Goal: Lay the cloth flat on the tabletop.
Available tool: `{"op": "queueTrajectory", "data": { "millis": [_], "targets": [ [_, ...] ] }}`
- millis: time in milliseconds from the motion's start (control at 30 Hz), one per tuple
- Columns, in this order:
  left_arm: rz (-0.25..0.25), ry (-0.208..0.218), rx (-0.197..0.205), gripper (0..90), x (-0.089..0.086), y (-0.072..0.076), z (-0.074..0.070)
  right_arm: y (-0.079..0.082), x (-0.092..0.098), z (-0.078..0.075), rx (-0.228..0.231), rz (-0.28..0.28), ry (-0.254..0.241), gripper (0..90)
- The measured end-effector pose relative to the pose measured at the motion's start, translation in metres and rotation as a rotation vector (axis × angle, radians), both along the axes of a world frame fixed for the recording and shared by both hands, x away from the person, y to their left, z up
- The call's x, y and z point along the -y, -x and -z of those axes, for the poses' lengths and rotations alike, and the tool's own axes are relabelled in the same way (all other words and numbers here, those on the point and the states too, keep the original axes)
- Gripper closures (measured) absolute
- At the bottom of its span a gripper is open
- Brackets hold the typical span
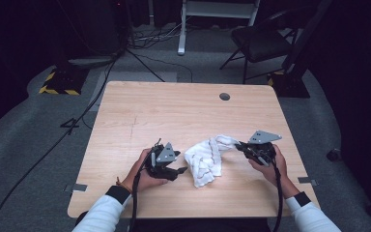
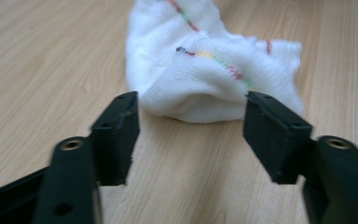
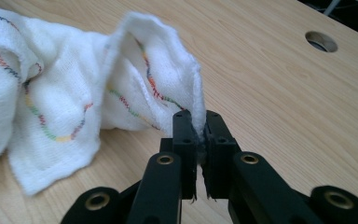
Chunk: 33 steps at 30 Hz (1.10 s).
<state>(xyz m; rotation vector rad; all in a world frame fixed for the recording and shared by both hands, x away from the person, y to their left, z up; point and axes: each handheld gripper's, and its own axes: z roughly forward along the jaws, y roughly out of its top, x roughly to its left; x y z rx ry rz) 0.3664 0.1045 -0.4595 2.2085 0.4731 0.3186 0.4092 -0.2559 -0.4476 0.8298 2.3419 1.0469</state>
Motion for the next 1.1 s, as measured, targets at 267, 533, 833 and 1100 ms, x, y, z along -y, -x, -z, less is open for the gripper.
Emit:
{"op": "queueTrajectory", "data": {
  "millis": [267,533,833,1100],
  "targets": [
    [0.014,0.042,0.039,24.1,0.023,0.004,-0.012,-0.006,0.003,0.006,-0.025,0.034,0.019,84.9],
    [0.066,-0.026,0.058,43.9,0.057,-0.005,-0.013,-0.007,0.002,0.008,-0.034,0.028,0.023,84.3],
    [0.045,-0.064,0.030,82.3,0.027,-0.028,-0.005,-0.007,0.012,0.004,-0.030,0.036,-0.008,84.7],
    [-0.005,-0.106,0.038,83.7,-0.005,-0.028,-0.007,-0.006,0.028,-0.003,-0.032,0.053,-0.069,84.9]
  ]
}}
